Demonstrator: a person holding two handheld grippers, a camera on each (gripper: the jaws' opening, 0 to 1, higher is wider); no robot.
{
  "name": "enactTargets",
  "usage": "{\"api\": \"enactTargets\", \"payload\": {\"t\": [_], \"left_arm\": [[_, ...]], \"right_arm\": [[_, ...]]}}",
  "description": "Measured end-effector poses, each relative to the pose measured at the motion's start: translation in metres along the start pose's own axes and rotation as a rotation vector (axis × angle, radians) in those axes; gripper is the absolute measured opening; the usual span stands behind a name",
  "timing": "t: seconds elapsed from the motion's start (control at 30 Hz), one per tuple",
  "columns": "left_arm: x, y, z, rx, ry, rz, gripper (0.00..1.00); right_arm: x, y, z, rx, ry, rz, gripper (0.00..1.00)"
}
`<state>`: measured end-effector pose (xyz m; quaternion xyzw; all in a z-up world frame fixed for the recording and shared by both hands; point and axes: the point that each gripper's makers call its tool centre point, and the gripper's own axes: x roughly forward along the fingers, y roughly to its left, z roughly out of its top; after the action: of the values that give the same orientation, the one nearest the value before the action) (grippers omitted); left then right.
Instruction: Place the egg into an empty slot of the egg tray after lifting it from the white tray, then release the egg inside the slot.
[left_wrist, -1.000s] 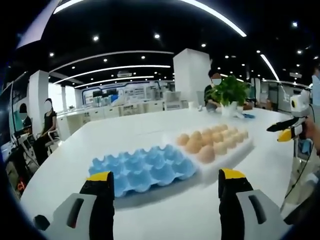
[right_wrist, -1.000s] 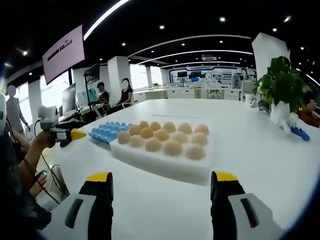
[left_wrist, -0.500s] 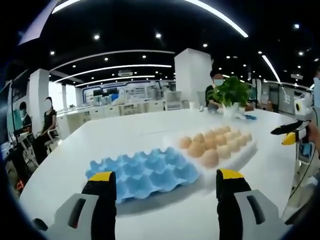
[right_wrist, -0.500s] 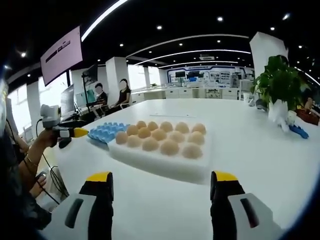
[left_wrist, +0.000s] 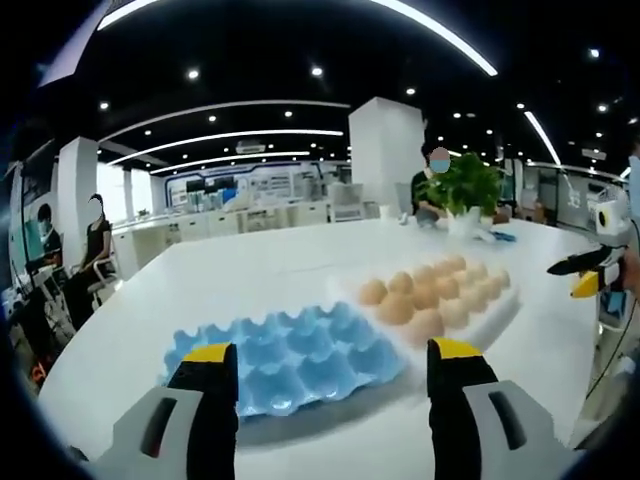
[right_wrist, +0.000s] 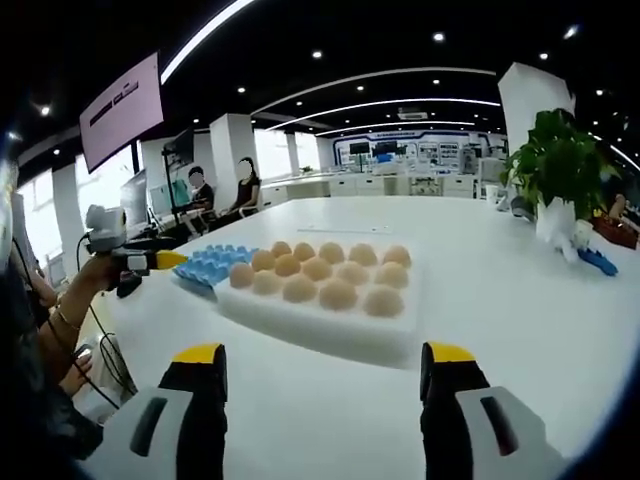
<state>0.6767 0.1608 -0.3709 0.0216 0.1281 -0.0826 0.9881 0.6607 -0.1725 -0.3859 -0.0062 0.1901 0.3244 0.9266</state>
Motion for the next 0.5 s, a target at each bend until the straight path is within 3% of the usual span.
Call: {"api": "enactTargets", "payload": {"t": [0.5], "left_arm": [[0.021, -0.017, 0.004, -0.005, 0.004, -0.031, 0.75]], "right_arm": [[0.003, 0.0, 0.001, 0.005, 0.0, 0.0, 0.82]]}}
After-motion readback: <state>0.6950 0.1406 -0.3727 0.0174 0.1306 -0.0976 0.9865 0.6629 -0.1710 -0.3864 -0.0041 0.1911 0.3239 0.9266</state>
